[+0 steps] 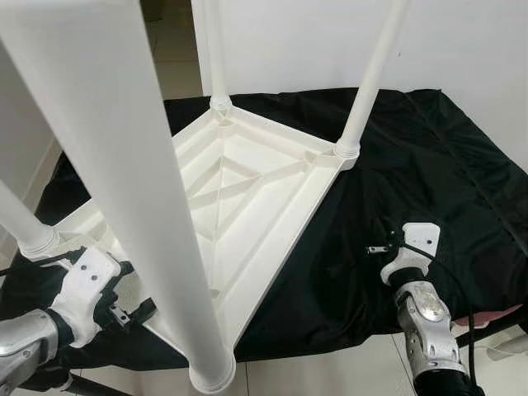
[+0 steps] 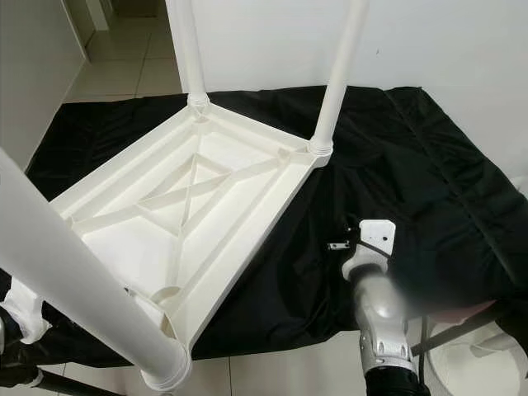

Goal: Building children table

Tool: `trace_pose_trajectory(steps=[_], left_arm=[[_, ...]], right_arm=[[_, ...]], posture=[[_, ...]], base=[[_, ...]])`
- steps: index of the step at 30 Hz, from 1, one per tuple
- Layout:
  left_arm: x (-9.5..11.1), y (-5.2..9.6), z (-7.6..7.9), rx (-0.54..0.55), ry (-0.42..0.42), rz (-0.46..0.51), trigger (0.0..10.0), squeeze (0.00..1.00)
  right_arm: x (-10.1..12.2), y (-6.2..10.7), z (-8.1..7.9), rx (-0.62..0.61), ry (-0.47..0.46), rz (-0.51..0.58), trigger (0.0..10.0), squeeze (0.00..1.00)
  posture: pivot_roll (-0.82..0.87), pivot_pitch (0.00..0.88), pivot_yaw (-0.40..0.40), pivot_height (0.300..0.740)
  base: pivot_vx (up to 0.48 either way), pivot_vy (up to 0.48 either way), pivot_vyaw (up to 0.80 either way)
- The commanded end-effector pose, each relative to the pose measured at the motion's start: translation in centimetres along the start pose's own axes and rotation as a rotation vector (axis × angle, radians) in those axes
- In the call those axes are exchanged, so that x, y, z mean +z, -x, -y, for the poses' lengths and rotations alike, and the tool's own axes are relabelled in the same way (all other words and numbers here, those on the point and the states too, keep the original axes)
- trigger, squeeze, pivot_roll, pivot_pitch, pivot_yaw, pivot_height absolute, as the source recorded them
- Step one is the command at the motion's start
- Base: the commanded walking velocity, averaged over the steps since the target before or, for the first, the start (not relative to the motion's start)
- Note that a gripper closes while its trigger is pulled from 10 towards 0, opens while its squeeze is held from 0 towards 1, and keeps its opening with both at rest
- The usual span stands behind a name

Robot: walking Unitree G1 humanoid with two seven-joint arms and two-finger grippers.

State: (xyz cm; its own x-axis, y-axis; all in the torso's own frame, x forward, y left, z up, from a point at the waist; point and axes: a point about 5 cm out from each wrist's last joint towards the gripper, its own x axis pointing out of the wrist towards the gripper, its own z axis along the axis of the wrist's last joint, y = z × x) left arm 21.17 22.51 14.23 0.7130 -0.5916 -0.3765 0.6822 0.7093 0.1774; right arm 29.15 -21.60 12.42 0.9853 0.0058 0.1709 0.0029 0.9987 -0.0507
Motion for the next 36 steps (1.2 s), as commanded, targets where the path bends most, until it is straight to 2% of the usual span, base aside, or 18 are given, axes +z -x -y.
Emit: trace_pose_trajectory(steps=[1, 3, 8, 16, 22, 25, 31, 36], left_arm=[[-0.5, -0.3, 1.8, -0.325, -0.016, -0.019, 10.0, 0.0], [-0.4, -0.8, 1.5, -0.305, -0.069, -0.016, 10.0, 0.0], [0.0, -0.9, 1.1, -0.314, -0.101, -0.011, 10.0, 0.0], [-0.3, -1.4, 1.0, -0.361, -0.216, -0.071, 10.0, 0.0], [-0.1, -1.7, 0.4, -0.35, -0.236, -0.07, 10.0, 0.0], [-0.2, -1.9, 0.5, -0.385, -0.267, -0.078, 10.0, 0.0], [-0.2, -2.2, 0.6, -0.431, -0.268, -0.083, 10.0, 0.0], [-0.8, -3.0, 0.3, -0.464, -0.274, -0.099, 10.0, 0.0]], right_arm=[[-0.2, -0.1, -0.2, 0.009, -0.005, -0.016, 10.0, 0.0], [-0.1, -0.2, -0.2, 0.011, 0.0, -0.014, 10.0, 0.0], [-0.1, -0.3, 0.0, 0.012, 0.005, -0.016, 10.0, 0.0], [-0.1, -0.6, 0.0, 0.031, 0.024, -0.017, 10.0, 0.0], [0.0, -0.8, 0.2, 0.032, 0.029, -0.013, 10.0, 0.0], [0.3, -1.1, 0.4, 0.046, 0.04, -0.008, 10.0, 0.0], [0.9, -1.7, 0.6, 0.082, 0.07, 0.008, 10.0, 0.0], [1.4, -2.3, 1.0, 0.086, 0.083, 0.019, 10.0, 0.0]], posture=[[0.04, 0.083, 0.005, 0.74], [0.03, 0.08, 0.001, 0.74], [0.03, 0.078, -0.001, 0.74], [0.03, 0.078, -0.003, 0.74], [0.03, 0.082, 0.009, 0.74], [0.03, 0.085, 0.006, 0.74], [0.02, 0.083, 0.005, 0.74], [0.01, 0.079, 0.006, 0.74]], base=[[0.0, 0.0, 0.0], [0.0, 0.0, 0.0], [0.0, 0.0, 0.0], [0.0, 0.0, 0.0], [0.0, 0.0, 0.0], [0.0, 0.0, 0.0], [0.0, 0.0, 0.0], [0.0, 0.0, 0.0]])
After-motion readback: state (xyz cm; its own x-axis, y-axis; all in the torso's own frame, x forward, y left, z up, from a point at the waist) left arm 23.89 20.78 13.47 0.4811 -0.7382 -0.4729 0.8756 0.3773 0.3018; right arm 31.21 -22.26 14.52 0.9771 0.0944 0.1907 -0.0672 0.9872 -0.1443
